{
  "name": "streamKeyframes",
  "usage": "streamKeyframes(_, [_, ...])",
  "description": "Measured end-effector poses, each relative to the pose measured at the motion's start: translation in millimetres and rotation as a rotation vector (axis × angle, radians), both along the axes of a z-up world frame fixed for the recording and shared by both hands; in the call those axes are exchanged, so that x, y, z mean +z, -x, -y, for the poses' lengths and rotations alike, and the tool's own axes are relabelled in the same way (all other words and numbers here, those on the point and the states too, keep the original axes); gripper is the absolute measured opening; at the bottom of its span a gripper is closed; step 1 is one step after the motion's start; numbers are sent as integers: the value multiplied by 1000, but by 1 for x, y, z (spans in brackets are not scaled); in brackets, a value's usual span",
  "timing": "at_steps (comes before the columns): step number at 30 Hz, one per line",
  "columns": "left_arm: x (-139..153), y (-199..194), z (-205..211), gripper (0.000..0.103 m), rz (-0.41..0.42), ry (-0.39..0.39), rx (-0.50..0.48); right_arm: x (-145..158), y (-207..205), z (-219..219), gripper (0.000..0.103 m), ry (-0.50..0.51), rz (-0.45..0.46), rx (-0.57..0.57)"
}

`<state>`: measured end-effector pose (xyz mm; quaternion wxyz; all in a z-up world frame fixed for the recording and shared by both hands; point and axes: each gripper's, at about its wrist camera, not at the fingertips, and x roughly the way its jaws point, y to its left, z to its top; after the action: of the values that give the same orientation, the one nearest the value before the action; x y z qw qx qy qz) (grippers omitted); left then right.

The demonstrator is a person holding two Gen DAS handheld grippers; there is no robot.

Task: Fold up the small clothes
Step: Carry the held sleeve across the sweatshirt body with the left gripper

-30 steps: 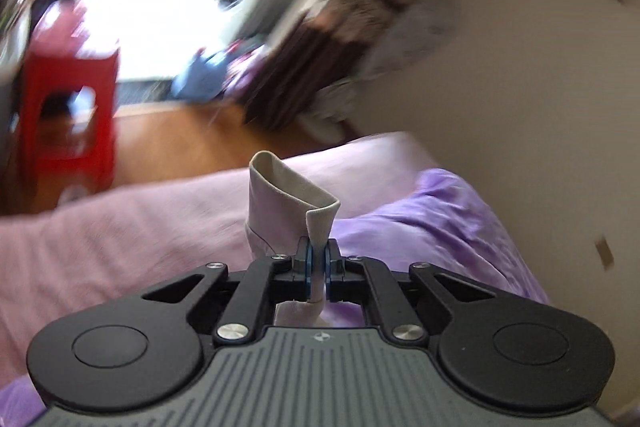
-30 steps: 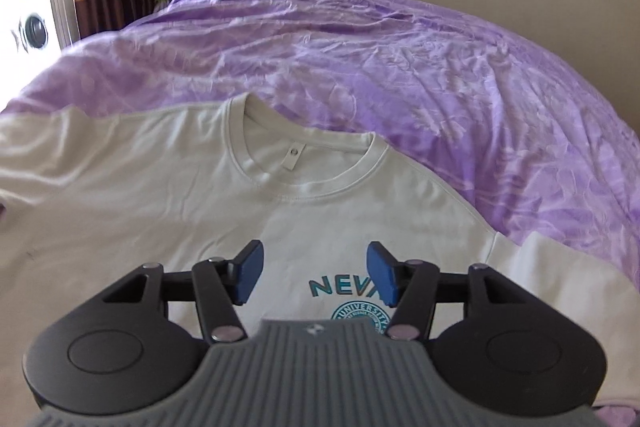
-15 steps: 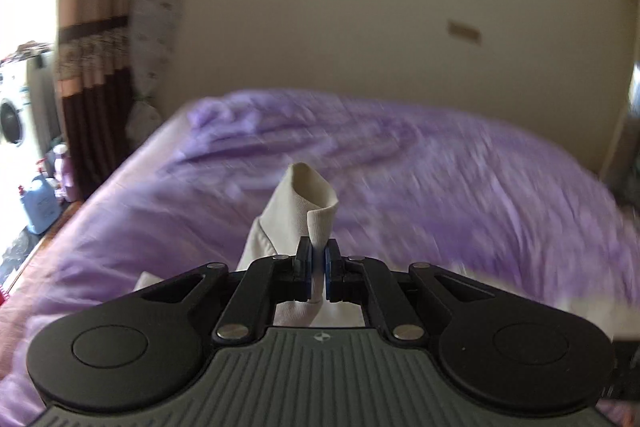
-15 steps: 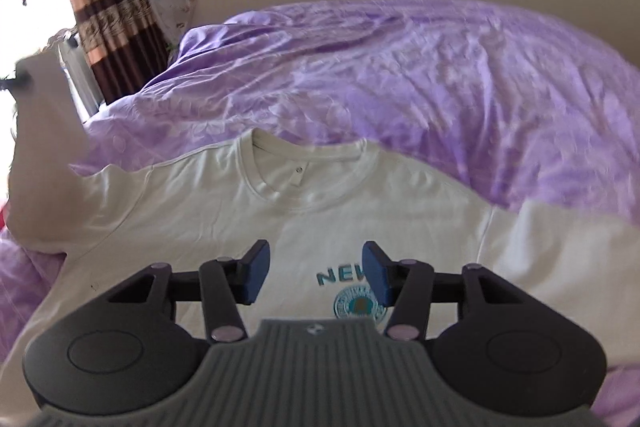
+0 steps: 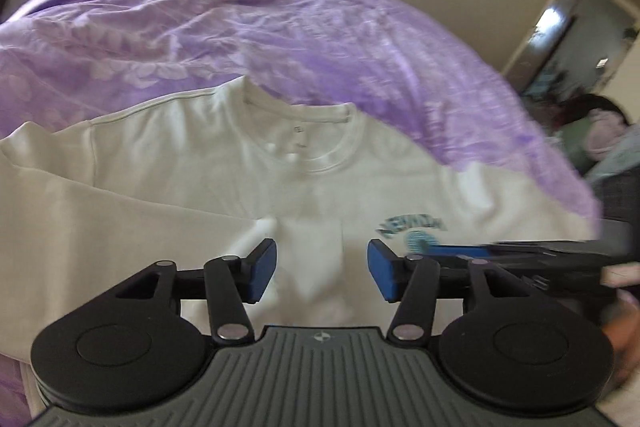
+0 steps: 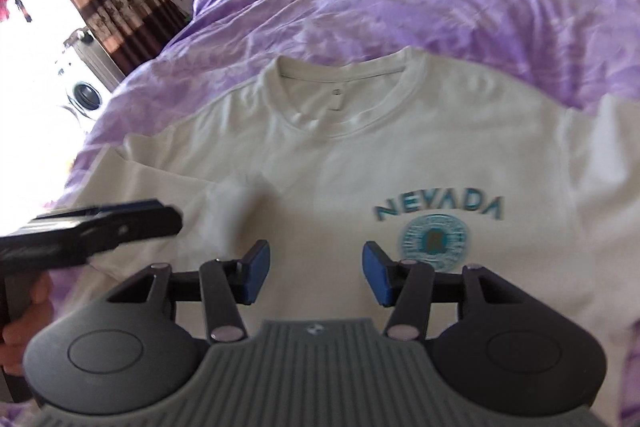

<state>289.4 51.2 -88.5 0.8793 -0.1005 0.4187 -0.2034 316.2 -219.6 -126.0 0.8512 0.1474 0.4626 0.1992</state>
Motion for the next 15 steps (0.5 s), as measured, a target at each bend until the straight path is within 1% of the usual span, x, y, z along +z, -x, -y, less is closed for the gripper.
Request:
streamKeyframes(1, [5,0,-7,62,6,-1,7,0,-3,-2,49,-21,-7,1])
streamKeyframes(2, [12,-1,-13,62,16,-22,25,0,-6,-4,50,-37,-15,2])
streamKeyframes(5, [22,-4,-39,62,45,-118,93,-7,-17,-12,50,-93,-60,4])
streamKeyframes(7, [26,-5,-62,62,38,-165,154,-18,-23,-19,50,-115,-99,-1])
streamKeyframes(11, [25,-5,-98,62,28,-226,227,-45,-30,-28,50,-152,-183,-15])
streamKeyframes(14, [22,-7,-121,62,13,-234,274,-59,-35,-33,49,-202,-233,-25])
streamKeyframes(15, [21,-8,-126,62,13,-234,289,-62,-37,-36,40,-220,-238,-26])
